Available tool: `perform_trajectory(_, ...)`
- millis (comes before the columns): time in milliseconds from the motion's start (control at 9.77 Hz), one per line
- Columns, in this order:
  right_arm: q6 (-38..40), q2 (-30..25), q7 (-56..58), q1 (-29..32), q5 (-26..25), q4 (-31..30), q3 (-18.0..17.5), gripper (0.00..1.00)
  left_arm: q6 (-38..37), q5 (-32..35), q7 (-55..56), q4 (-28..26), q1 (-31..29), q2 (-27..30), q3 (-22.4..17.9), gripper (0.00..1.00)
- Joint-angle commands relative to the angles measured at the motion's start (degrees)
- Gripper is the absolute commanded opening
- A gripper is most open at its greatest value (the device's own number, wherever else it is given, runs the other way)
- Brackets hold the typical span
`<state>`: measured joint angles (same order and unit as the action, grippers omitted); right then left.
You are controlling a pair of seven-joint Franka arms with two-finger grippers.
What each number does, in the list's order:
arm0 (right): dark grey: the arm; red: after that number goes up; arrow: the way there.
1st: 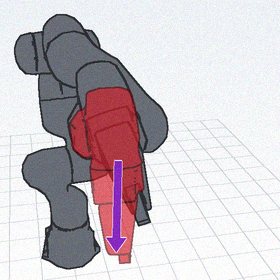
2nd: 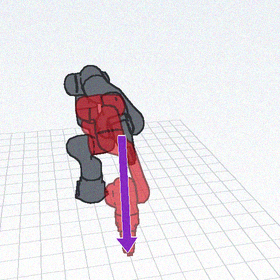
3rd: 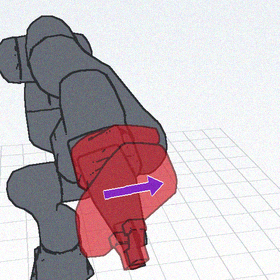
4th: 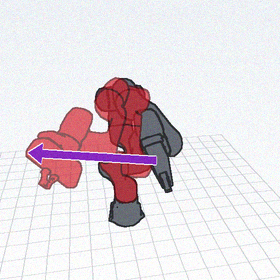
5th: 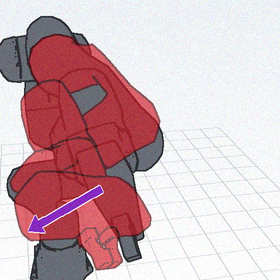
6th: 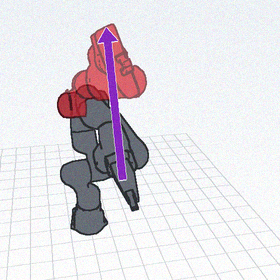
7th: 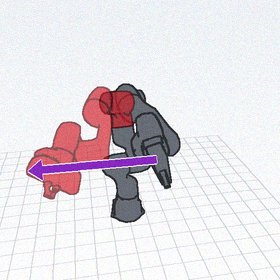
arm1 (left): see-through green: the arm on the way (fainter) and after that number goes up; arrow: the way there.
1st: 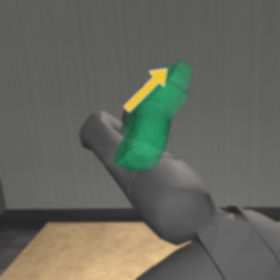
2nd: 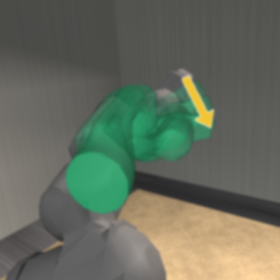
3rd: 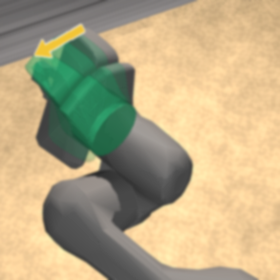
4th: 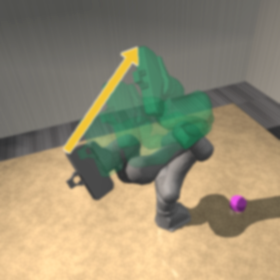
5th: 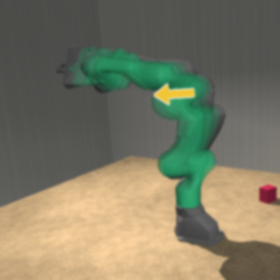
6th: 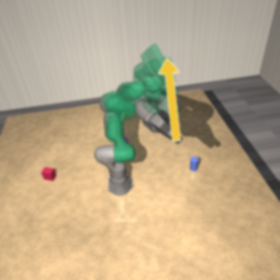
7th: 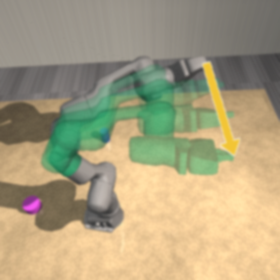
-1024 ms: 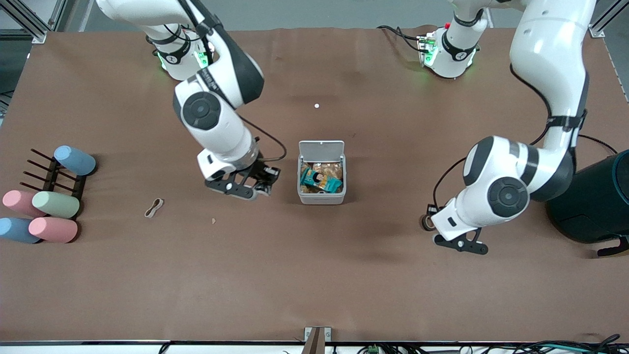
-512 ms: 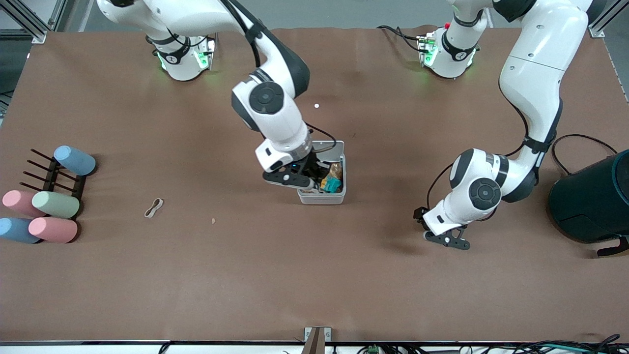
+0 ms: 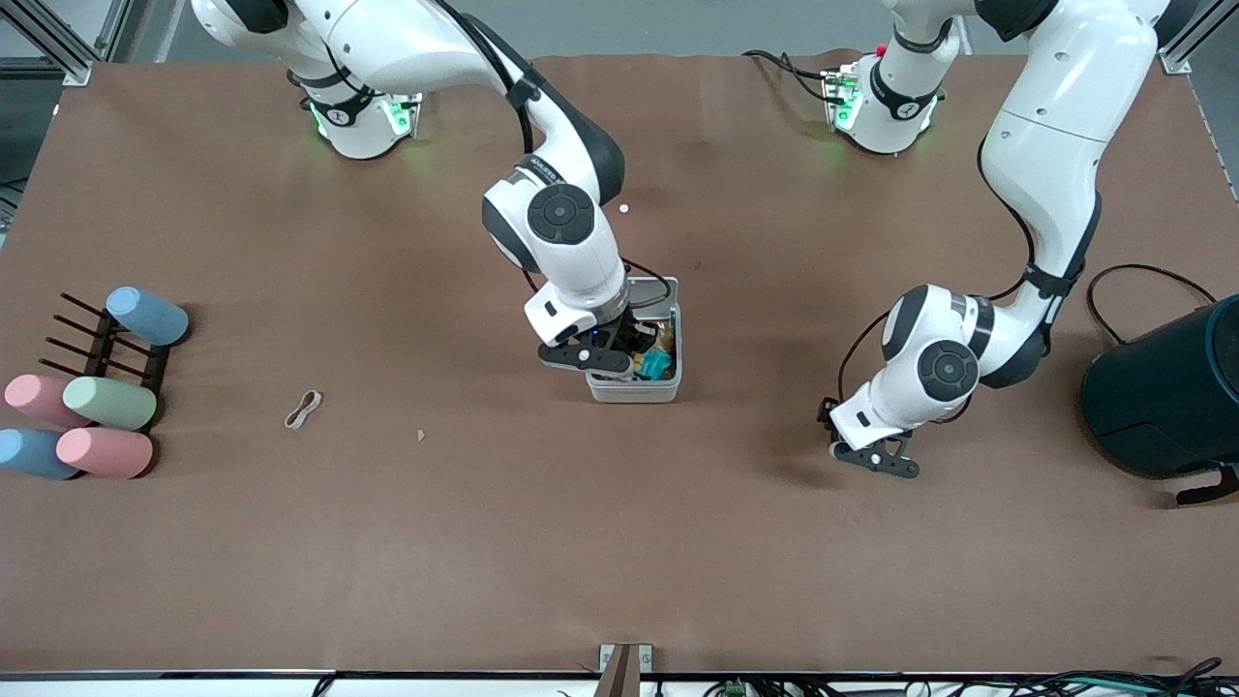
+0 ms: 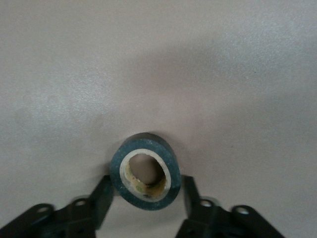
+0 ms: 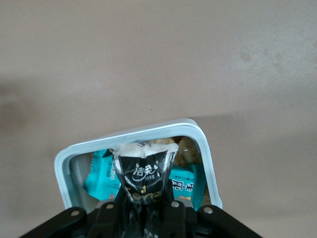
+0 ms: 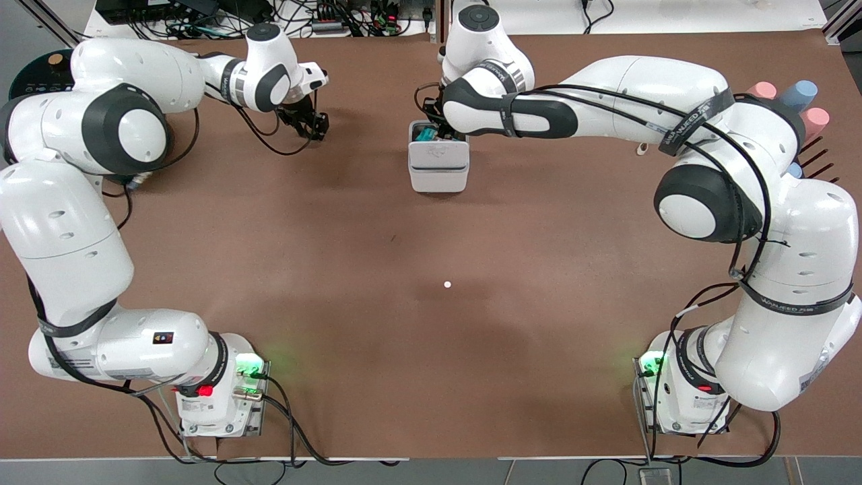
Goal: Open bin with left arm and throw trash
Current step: 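Open the right gripper over the bin while the left gripper grasps tape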
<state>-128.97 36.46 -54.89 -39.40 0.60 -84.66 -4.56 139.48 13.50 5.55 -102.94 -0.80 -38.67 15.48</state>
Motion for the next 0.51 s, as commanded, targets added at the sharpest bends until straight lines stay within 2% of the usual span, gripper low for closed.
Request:
perform_trajectory(0,3.3,-0.2,0.4,-0.8,-0.9,-0.1,0.4,0.16,0.3,1.1,0.3,-2.1,-0.6,3.9,0.7,0.0)
perform_trajectory(102,3.5,-0.2,0.4,-0.9,-0.9,-0.1,0.4,0.49,-0.7,1.1,0.3,-2.1,-0.2,5.9,0.9,0.0)
perform_trajectory(205,3.6,-0.2,0.3,-0.9,-0.9,-0.1,0.4,0.66,-3.7,1.1,0.3,-1.2,0.7,8.2,1.1,0.0)
perform_trajectory(307,3.6,-0.2,0.1,-0.9,-0.9,0.3,0.4,0.99,-9.7,0.2,0.4,1.1,1.1,10.7,2.7,0.0)
perform_trajectory(409,3.8,-0.7,0.0,-0.7,-0.8,0.4,0.3,1.0,-15.2,0.1,2.3,2.7,0.5,12.7,5.8,0.0)
